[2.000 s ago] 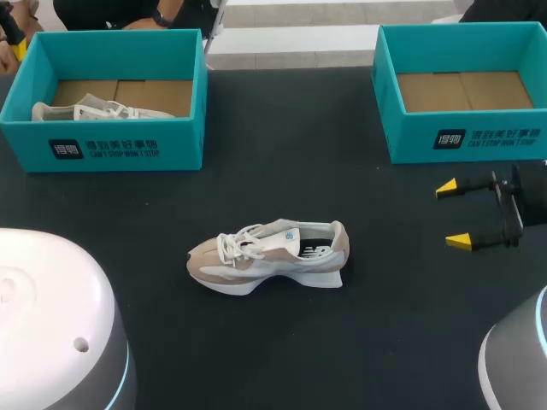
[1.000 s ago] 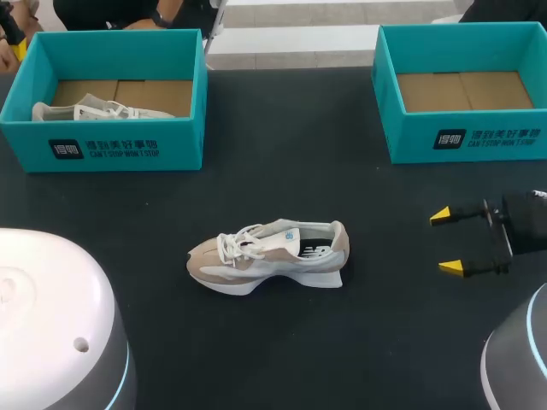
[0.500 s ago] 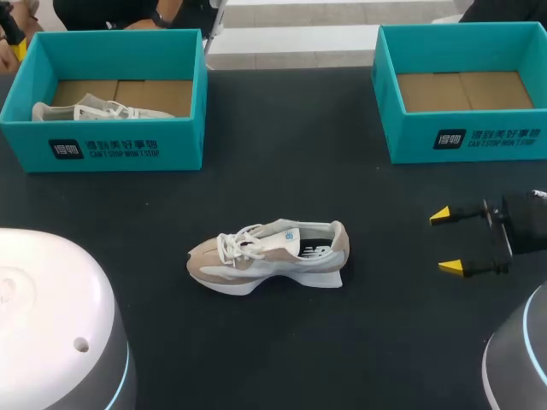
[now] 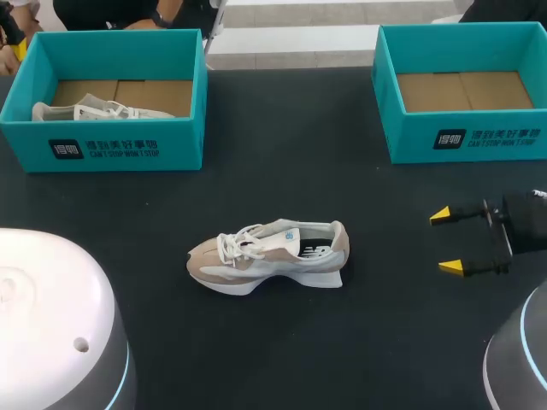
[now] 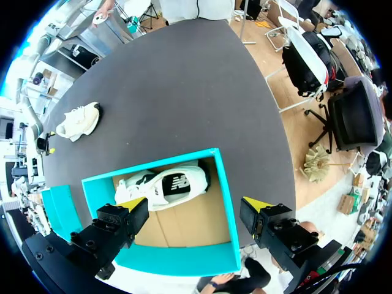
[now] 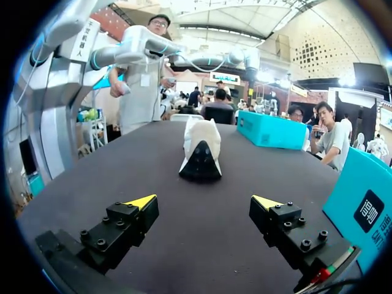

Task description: Take the shoe out of the shoebox, open the shoe tongue, remove and reinsert the insole, then place the shoe into the shoebox

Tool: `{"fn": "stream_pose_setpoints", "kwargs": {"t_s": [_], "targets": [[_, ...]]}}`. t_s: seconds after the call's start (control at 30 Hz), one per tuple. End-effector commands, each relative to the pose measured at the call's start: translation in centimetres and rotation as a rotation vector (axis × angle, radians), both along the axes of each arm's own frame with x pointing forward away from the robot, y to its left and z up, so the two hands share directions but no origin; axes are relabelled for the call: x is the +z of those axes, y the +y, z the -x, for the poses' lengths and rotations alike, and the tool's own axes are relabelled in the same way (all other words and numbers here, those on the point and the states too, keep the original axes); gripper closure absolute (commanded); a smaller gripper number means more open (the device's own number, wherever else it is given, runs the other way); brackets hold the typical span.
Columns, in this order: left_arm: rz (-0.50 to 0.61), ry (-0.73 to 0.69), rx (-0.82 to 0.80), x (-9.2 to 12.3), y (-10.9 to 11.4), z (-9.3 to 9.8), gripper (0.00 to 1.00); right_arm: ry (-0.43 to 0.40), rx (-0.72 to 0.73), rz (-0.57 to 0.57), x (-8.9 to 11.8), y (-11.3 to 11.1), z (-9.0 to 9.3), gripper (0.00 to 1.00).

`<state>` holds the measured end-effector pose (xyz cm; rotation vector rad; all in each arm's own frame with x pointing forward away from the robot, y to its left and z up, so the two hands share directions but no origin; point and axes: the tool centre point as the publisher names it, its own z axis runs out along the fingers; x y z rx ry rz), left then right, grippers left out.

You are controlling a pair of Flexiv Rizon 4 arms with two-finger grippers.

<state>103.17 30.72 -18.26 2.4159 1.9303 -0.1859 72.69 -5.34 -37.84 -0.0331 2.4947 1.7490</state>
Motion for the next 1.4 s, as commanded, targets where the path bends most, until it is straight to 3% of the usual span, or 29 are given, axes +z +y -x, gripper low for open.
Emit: {"fn": "stream_pose_setpoints", "kwargs": {"t_s": [0.03, 0.47, 0.83, 1.4], "targets": [[-0.003, -0.002, 0.000, 0.0, 0.0, 0.1, 0.00, -0.002, -0.002, 0.002, 0.0, 0.1, 0.0, 0.00], [-0.003, -0.002, 0.000, 0.0, 0.0, 0.1, 0.00, -0.031, -0.039, 0.010, -0.1, 0.5, 0.1, 0.00], [-0.003, -0.002, 0.000, 0.0, 0.0, 0.1, 0.00, -0.043, -0.100, 0.058, -1.3, 5.6, 0.1, 0.00], [-0.003, -0.002, 0.000, 0.0, 0.0, 0.1, 0.00, 0.002, -0.023, 0.056, -3.7, 12.7, -1.8, 0.00]]}}
